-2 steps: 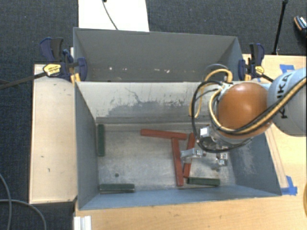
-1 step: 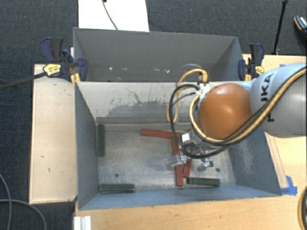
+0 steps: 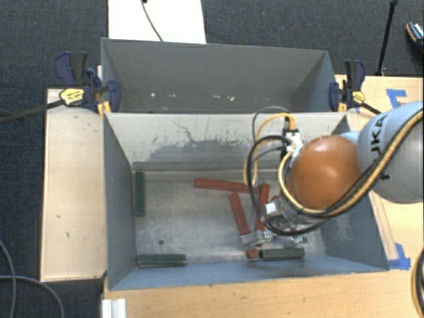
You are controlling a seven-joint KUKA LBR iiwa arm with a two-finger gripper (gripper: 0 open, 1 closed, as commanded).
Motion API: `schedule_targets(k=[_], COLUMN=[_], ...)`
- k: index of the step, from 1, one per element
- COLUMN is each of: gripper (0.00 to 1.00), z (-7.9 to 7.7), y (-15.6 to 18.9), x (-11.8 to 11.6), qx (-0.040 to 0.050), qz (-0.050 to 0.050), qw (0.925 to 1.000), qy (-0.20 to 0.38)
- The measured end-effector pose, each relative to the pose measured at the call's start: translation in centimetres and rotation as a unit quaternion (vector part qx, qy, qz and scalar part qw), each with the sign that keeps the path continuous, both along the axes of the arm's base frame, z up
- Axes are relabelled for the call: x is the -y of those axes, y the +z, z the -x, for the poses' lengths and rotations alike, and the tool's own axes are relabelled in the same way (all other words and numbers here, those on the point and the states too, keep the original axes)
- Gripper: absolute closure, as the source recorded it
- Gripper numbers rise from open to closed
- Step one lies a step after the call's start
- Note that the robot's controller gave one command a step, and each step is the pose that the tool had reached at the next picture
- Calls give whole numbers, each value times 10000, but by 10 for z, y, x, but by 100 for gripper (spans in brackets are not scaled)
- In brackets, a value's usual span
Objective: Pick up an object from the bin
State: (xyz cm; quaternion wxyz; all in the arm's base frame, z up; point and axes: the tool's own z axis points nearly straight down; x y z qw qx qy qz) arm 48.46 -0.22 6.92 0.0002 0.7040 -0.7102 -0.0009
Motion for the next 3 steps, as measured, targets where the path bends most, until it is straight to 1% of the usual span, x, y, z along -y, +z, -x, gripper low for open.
schedule_targets(k=[1, 2, 3], gripper=[0, 0, 0], z=[-82, -97, -62], y=[2, 1, 1], x=[-43, 6, -35], qx=[35, 19, -7], qz=[-16, 0, -15], qw=[9999, 9968, 9952], qy=[105, 796, 978])
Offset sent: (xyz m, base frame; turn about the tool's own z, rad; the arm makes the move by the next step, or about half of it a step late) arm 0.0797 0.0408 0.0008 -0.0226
